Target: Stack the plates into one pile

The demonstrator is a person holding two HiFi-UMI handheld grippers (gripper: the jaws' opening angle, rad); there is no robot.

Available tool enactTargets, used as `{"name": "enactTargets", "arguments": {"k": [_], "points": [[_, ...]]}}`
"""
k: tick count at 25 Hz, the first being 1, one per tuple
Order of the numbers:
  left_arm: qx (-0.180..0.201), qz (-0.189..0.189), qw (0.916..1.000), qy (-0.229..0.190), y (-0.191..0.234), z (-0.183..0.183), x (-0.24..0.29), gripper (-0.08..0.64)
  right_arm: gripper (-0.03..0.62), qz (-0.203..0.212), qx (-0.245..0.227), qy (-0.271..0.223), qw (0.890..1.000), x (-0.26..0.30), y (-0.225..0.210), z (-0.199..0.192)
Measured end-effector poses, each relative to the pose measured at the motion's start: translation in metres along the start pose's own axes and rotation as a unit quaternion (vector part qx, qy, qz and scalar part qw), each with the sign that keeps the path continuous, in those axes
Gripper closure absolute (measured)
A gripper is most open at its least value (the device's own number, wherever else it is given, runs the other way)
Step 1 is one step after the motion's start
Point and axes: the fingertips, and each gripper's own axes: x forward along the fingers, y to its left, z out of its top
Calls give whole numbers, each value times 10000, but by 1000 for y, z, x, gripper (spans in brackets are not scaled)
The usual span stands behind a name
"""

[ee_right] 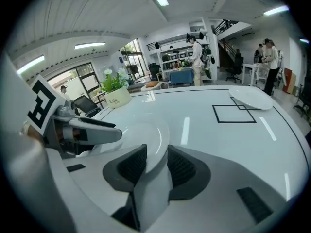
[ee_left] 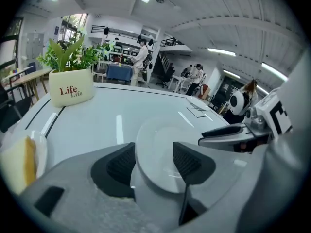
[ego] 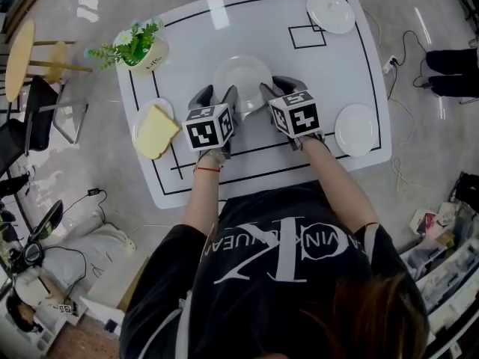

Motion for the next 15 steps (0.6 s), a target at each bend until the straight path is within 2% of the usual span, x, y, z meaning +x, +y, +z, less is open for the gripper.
{"name": "enactTargets", "arguments": {"k": [3, 7, 15], "points": [[-12, 85, 9999, 80, 0, -4, -2, 336, 469, 72, 55, -71, 9999, -4, 3, -2], [-58, 255, 9994, 217, 3, -10, -7, 443, 491, 41, 325, -284, 9991, -16, -1, -5], [174, 259, 9994, 171, -20, -14, -18, 443, 529, -138, 503, -628, 9967, -48, -7, -11]]}}
